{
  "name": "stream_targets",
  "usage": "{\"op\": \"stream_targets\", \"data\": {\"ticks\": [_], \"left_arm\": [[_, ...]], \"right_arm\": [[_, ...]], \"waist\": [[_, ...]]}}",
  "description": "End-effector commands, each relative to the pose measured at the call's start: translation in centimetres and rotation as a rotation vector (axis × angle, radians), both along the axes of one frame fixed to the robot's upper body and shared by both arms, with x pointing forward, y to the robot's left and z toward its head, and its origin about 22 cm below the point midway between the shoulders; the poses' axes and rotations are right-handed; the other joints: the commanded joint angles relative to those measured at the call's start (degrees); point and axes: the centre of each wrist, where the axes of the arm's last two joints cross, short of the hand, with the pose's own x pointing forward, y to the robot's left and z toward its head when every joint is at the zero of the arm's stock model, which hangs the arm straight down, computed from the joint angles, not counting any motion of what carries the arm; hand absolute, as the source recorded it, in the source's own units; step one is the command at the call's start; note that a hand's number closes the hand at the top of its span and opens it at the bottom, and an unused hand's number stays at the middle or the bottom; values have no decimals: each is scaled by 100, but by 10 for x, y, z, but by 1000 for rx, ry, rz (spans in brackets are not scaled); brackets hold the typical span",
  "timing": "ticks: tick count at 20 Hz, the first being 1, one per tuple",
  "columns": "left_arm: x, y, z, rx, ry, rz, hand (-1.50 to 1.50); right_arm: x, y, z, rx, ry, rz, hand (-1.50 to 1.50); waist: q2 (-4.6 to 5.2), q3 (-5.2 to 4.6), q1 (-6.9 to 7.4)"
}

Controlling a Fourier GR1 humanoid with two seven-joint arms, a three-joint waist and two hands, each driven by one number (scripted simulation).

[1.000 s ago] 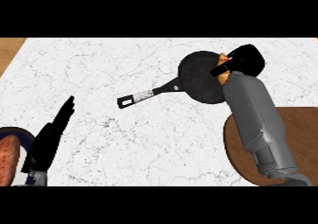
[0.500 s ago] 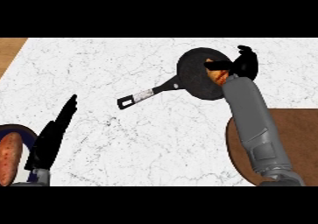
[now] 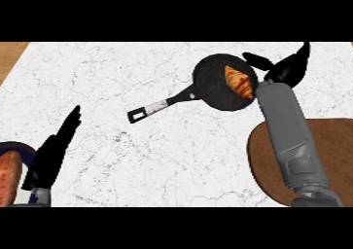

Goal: Pick the croissant from the cutting board and place it in the pan

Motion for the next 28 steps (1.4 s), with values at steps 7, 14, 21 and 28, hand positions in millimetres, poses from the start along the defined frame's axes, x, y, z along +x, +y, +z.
{"op": "stream_targets", "data": {"ticks": [7, 14, 21, 28], "left_arm": [[-22, 4, -19, -1, 24, 61, 0], [-16, 26, -9, 21, 37, 74, 0], [-35, 6, -7, 0, 32, 94, 0], [-25, 14, 3, -6, 28, 75, 0]], "right_arm": [[-34, -39, -29, -5, -155, -238, -150], [-106, -61, -70, -78, -131, -212, -150], [-195, -81, -55, -84, -133, -194, -150], [-288, -74, -32, -84, -112, -183, -150]], "waist": [[-174, -13, -371], [-220, -23, -484], [-220, -28, -508], [-158, -19, -401]]}}
